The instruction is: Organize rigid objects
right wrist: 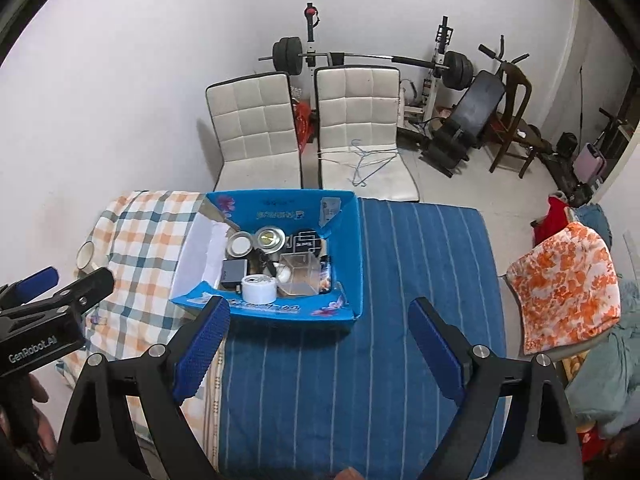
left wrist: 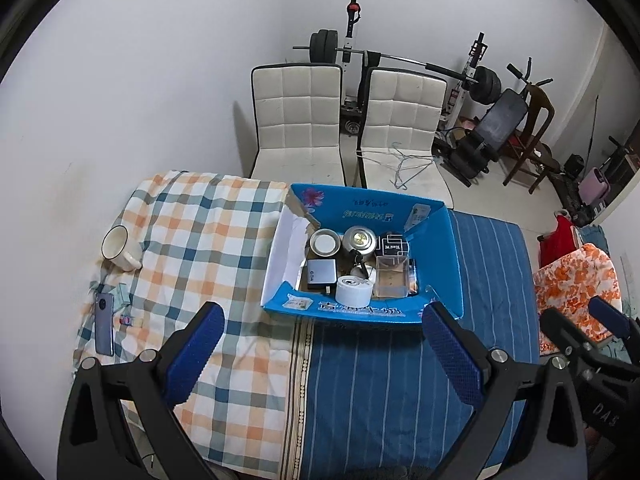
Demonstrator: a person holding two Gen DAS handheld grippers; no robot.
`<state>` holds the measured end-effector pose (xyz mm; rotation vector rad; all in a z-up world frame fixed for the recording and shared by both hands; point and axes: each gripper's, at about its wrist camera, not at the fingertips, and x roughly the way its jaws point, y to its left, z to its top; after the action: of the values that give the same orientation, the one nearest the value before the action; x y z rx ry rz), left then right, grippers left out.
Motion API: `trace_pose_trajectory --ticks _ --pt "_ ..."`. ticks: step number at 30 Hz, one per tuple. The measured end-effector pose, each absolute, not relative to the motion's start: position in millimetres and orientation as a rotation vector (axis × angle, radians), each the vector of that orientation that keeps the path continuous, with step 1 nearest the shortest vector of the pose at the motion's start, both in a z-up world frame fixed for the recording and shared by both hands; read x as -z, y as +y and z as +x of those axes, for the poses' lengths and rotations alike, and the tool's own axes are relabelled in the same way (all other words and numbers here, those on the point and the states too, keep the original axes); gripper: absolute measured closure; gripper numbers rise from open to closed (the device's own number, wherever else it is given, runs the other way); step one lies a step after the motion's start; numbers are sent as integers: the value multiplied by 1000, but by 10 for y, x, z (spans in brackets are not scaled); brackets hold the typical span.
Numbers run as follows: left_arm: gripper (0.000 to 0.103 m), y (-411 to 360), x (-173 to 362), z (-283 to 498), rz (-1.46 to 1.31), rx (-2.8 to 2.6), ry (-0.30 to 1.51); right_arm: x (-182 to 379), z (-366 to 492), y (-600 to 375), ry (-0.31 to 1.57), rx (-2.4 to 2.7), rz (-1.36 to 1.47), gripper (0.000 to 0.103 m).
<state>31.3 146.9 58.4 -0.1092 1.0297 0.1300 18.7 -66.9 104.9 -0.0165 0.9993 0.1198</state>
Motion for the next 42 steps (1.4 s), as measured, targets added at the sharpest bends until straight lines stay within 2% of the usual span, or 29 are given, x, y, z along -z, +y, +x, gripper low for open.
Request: trace_pose_trajectory --ticks 42 --pt "1 1427 -398 218 -89 -135 1079 -897 172 -689 1027 -79 -42 10"
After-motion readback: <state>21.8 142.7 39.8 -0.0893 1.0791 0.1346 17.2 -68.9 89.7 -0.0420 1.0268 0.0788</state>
